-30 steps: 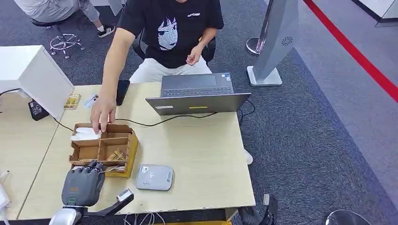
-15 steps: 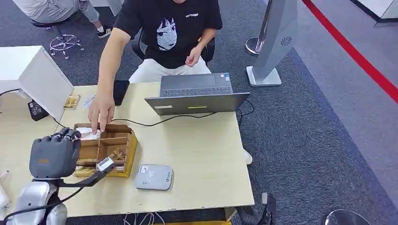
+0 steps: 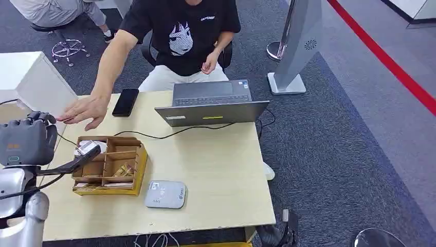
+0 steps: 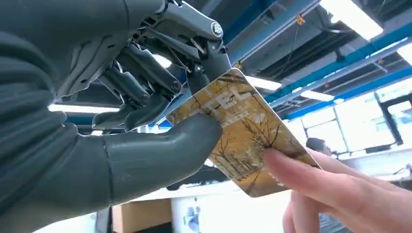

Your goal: Pass the card to the sensor for recognition and then transmit it.

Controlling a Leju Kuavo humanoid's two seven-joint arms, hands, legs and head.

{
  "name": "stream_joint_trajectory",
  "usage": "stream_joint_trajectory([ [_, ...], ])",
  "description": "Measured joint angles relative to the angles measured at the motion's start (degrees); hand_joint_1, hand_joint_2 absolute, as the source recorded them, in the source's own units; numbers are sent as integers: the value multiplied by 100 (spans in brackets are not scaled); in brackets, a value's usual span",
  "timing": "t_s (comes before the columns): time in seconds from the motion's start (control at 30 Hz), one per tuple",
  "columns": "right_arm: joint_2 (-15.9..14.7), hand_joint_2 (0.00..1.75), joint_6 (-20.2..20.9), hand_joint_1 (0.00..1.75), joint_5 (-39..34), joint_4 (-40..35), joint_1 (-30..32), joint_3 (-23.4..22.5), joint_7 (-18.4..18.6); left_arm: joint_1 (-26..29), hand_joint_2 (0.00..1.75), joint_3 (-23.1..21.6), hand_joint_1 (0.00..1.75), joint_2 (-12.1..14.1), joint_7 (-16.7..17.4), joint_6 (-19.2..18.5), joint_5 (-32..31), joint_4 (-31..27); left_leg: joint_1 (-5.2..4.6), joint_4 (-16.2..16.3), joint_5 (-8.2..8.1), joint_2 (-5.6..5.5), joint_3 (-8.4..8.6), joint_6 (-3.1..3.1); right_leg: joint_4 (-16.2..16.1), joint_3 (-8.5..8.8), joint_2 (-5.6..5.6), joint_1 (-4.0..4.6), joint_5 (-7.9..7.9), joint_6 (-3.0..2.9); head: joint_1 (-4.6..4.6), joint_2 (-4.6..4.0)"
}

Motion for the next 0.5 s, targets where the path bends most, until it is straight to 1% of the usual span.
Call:
stream_joint_trajectory([
  [0.03,2,175,-2,0,0,0,0,11,0,-21,175,13,175,11,0,0,-4,60,1,0,1,6,-3,-1,1,-6,5,2,5,-7,2,0],
  [0.07,2,175,-2,0,0,0,-1,18,0,-33,175,24,164,29,0,2,-7,110,2,0,3,10,-5,-5,1,-8,9,3,6,-9,2,0],
  [0.23,7,175,-2,0,0,0,0,35,0,-34,175,101,164,37,11,48,2,254,5,-1,4,22,-9,-6,2,-16,21,8,8,-12,2,0],
  [0.27,7,175,-2,0,0,0,-1,39,0,-33,175,101,3,37,15,50,2,276,6,-1,4,22,-12,-6,2,-18,21,8,8,-13,2,0],
  [0.3,9,175,-2,0,0,0,-1,48,0,-33,175,103,0,37,15,50,2,300,7,-1,4,23,-13,-7,2,-20,22,9,9,-14,2,0],
  [0.4,9,175,-2,0,-7,0,0,57,0,-25,175,109,0,37,15,63,7,335,7,-1,4,26,-19,-7,2,-26,23,10,10,-14,2,0],
  [0.5,9,175,-2,0,-20,-2,2,57,-22,57,175,129,0,31,-35,234,64,324,8,-1,4,27,-19,-7,2,-27,23,10,10,-14,2,0],
])
